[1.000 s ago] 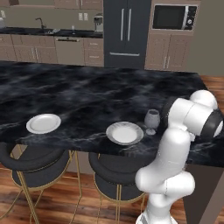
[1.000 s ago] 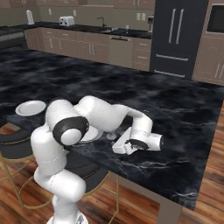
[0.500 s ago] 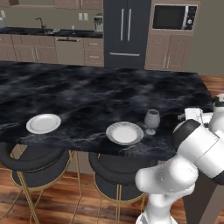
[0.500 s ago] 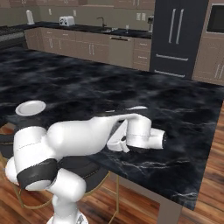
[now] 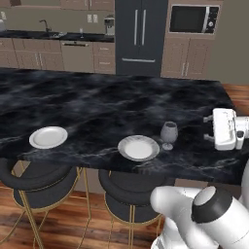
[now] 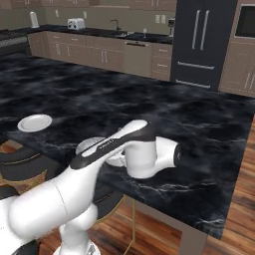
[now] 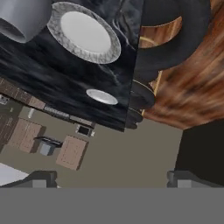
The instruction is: Retrieve the wine glasses from the counter and place one next to each plate.
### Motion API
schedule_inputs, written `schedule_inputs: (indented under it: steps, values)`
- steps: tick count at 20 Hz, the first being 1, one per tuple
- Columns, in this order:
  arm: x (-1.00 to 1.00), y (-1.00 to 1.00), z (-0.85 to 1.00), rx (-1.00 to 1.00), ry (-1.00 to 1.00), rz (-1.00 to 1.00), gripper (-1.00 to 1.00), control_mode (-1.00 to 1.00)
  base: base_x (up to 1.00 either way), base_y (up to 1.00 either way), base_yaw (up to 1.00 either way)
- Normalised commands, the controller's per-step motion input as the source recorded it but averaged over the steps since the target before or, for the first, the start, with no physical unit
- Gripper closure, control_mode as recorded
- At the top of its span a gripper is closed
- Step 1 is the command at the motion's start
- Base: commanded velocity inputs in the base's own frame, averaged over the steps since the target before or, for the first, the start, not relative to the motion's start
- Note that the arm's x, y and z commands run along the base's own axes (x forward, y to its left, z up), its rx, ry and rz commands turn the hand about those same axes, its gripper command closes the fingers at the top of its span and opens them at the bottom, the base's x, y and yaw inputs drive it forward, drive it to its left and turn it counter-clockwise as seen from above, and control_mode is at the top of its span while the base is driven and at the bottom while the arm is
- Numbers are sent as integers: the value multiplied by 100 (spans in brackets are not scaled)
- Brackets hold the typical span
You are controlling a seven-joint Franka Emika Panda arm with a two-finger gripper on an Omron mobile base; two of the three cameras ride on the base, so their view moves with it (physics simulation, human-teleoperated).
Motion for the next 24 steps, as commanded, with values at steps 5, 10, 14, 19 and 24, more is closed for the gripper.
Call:
schedule_inputs:
  steps: [5, 10, 14, 19, 24]
  values:
    - [-37, 16, 94, 0, -14, 0, -100, -100, 0, 0, 0]
    - [-65, 33, 51, 0, -24, 0, -100, -100, 0, 0, 0]
    - [-80, 51, 31, 0, -27, 0, -100, -100, 0, 0, 0]
    - [-38, 37, 9, 0, -10, 0, -100, 100, -4, 24, 0]
    - [0, 0, 0, 0, 0, 0, -100, 100, -5, 73, 0]
